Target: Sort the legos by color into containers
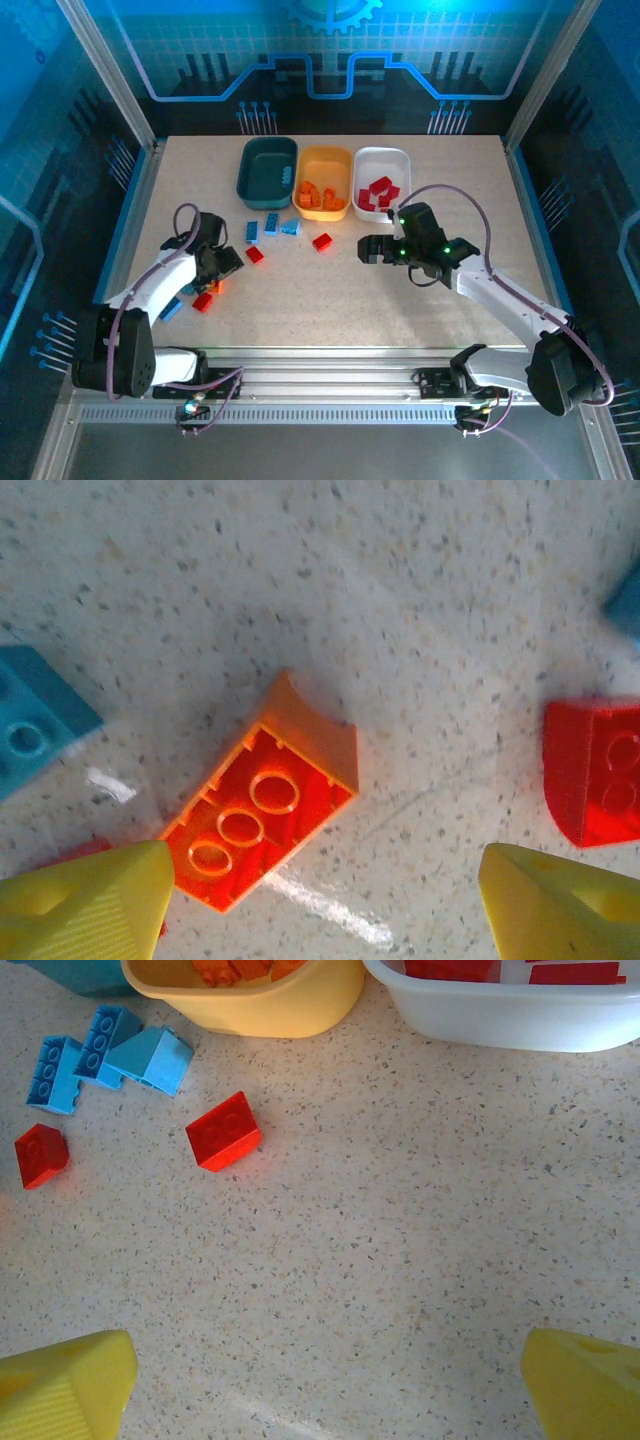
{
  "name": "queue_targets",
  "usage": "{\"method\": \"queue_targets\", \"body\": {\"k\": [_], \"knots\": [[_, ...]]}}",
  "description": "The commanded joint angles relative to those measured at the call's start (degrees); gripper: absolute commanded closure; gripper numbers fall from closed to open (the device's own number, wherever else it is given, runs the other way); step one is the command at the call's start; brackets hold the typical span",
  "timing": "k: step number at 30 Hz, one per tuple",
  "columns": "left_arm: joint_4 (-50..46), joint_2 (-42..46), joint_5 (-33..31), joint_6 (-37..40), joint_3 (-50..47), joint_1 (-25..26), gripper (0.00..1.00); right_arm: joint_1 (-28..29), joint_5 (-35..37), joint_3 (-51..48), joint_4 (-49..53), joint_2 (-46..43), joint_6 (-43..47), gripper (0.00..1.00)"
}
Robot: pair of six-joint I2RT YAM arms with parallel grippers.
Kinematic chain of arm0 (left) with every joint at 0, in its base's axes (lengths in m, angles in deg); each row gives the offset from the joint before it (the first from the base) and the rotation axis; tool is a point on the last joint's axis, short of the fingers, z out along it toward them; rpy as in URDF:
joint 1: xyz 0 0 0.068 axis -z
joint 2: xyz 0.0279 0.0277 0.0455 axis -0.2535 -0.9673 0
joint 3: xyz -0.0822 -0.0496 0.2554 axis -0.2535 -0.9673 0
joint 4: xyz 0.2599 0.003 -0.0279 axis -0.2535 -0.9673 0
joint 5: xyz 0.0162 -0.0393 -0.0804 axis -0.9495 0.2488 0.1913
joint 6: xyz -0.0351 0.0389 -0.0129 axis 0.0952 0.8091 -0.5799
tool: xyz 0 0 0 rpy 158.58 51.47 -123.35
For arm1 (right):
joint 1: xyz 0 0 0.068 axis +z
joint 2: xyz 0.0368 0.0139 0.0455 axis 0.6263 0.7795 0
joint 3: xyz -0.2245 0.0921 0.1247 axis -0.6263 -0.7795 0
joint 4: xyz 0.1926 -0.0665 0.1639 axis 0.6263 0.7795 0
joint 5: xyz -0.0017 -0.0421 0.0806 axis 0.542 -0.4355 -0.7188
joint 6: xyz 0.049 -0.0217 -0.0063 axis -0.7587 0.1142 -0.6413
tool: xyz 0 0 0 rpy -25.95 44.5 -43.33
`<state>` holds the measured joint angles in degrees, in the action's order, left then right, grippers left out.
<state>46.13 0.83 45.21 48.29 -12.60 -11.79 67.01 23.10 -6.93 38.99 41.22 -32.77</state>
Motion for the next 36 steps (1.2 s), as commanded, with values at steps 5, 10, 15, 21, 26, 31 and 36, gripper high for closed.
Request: {"method": "queue_targets", "body": {"k": [5, 10, 15, 21, 26, 31, 36], "knots": [[4.7, -3.2, 0.2, 1.4, -0.3, -3.6, 0.18, 0.8, 0.7, 0.1, -0.6, -0.6, 1.3, 0.00], [6.2, -9.1, 1.0, 2.1, 1.4, -4.0, 0.21, 0.8, 0.6, 0.8, -0.3, 0.3, 1.5, 0.00], [9.0, -10.7, 4.0, 2.7, 0.8, -4.0, 0.22, 0.8, 1.8, 0.2, -0.2, -0.2, 1.8, 0.00], [9.6, -10.7, 6.9, 3.5, 1.4, -2.0, 0.26, 0.8, 1.2, 0.7, -0.8, 1.1, 1.6, 0.00], [9.3, -11.2, 5.7, 3.1, 1.0, -0.4, 0.32, 0.9, 1.6, 0.4, -0.7, 0.9, 1.7, 0.00], [8.5, -12.7, 3.9, 2.9, 0.6, -0.4, 0.44, 0.8, 1.9, 0.2, -0.6, 0.3, 1.7, 0.00], [7.4, -10.3, 3.6, 2.7, 1.3, 0.4, 0.63, 0.8, 1.9, 0.1, -0.7, 0.3, 1.7, 0.01]]}}
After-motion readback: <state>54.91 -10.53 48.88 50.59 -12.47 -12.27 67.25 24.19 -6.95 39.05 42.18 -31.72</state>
